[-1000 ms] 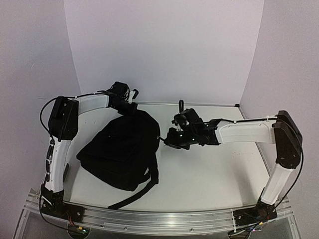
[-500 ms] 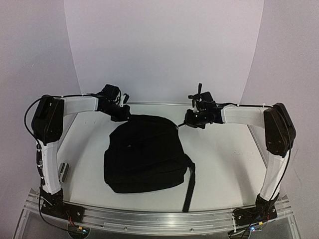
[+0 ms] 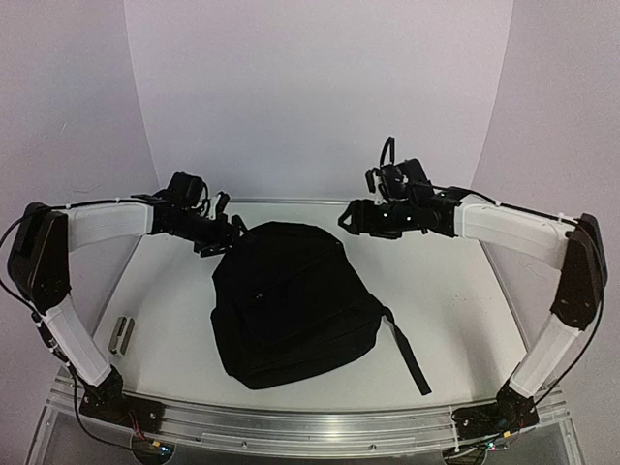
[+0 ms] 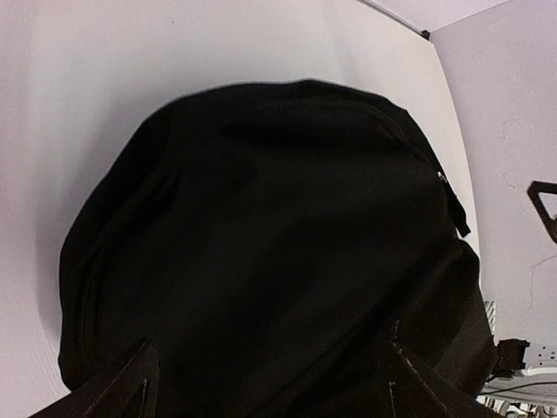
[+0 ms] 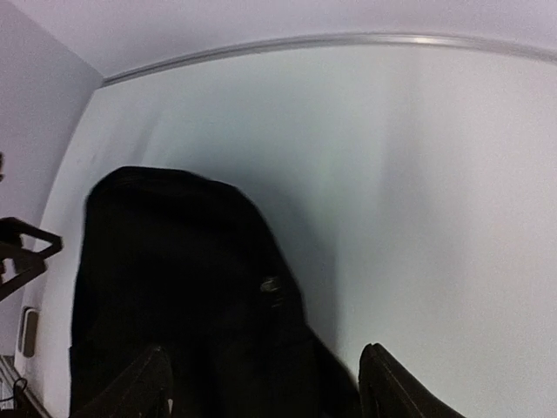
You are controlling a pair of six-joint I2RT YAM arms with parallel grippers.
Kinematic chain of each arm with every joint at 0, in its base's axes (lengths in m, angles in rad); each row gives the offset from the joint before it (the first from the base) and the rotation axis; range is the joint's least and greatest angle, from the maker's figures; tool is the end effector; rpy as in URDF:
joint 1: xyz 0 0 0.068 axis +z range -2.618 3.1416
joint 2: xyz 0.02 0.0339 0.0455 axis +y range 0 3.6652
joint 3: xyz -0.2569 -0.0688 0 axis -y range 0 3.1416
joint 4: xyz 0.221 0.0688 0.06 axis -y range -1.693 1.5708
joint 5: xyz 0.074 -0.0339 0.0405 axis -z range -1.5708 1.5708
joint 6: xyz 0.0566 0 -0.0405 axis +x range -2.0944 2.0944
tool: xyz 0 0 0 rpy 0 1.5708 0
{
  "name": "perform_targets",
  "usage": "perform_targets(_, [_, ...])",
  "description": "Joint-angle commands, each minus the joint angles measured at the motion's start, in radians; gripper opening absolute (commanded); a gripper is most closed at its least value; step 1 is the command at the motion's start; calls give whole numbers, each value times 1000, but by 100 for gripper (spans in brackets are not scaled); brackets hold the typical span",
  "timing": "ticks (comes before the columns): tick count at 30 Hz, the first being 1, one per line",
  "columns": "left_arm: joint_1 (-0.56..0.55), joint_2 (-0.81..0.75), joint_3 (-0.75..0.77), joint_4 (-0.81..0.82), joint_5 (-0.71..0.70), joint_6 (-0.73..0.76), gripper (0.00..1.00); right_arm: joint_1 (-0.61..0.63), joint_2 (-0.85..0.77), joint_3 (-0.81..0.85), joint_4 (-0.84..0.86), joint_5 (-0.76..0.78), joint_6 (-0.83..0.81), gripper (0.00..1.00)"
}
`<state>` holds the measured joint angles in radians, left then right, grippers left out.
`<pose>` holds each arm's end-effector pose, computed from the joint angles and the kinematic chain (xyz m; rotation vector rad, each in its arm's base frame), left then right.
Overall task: Pack the student bag
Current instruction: Zip the student bag at the center of the board, then unzip the student bag at the center of the board.
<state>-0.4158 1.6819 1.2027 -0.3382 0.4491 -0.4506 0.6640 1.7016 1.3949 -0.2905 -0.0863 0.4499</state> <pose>0.3174 -0.1670 0.2290 0.1811 2.4864 -0.9270 0.3042 0.2443 0.2854 -0.2926 2.2400 0.7146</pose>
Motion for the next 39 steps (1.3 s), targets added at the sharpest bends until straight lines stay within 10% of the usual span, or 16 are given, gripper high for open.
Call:
perform_targets(1, [13, -135, -159, 25, 25, -104, 89, 170, -80, 19, -52, 51, -78, 71])
perform_targets(18, [47, -219, -475, 201, 145, -296, 85, 491, 247, 211, -68, 174, -190, 53])
perform_targets(39, [48, -129, -494, 250, 161, -277, 4, 526, 543, 423, -118, 401, -312, 50])
